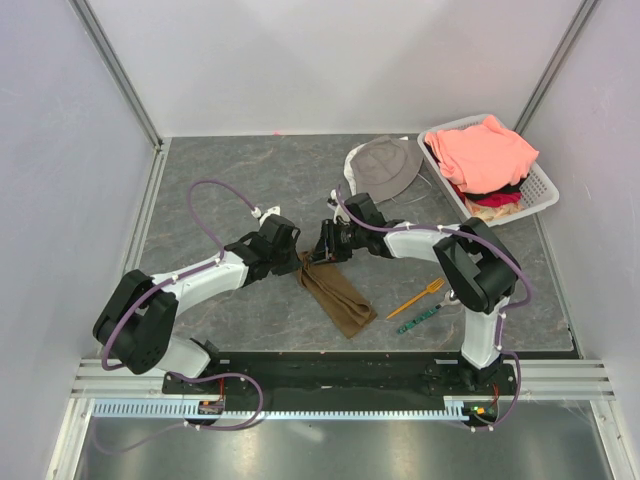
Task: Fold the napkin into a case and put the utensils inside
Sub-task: Stuff the top corner of the smaller-rectangle-folded napkin into the folded napkin.
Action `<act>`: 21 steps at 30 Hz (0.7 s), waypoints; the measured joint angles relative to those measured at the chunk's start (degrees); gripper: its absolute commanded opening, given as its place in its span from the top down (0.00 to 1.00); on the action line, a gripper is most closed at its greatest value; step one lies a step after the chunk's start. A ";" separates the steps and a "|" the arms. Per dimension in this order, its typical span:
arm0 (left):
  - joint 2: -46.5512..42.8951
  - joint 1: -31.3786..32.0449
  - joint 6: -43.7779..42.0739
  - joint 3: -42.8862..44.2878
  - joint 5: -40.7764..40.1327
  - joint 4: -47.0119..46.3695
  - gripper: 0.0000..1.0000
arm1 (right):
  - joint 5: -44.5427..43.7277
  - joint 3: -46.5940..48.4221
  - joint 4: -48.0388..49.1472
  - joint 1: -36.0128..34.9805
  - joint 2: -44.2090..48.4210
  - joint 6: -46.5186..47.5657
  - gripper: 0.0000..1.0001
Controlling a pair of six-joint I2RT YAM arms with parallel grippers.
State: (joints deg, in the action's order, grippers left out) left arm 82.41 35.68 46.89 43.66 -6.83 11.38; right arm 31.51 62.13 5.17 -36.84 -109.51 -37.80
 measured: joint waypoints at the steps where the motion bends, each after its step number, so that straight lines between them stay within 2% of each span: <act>1: 0.02 0.00 0.00 0.00 0.00 -0.02 0.98 | -0.02 0.48 0.04 -0.07 -0.59 0.00 0.69; 2: 0.02 0.00 0.00 0.00 0.00 -0.04 0.98 | -0.02 0.96 0.11 -0.15 -1.25 0.02 0.72; 3: 0.00 0.00 0.00 0.00 0.00 -0.09 0.98 | 0.00 1.33 0.22 -0.22 -1.92 0.04 0.80; 8: 0.09 0.00 0.00 0.15 -0.04 -0.55 0.98 | 0.11 1.73 0.46 -1.38 -3.96 0.17 0.96; 12: 0.59 0.00 0.00 1.18 -0.07 -0.61 0.98 | 0.26 1.88 0.61 -2.82 -4.63 0.33 0.97; 16: 1.90 0.00 0.11 1.73 -0.13 -1.07 0.98 | 0.33 3.91 0.33 -3.96 -6.62 0.70 0.93; 20: 4.20 -0.74 0.39 1.75 -0.57 -1.77 0.98 | 1.92 5.11 0.00 -3.39 -8.09 0.63 0.73; 21: 4.74 -0.76 0.39 1.73 -0.79 -1.97 0.98 | 1.97 5.11 -0.15 -3.39 -8.07 0.81 0.70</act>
State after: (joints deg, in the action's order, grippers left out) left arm 87.15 34.92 47.29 45.39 -7.62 9.41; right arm 33.47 67.24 5.02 -40.23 -117.58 -36.99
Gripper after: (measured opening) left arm 0.025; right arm 0.188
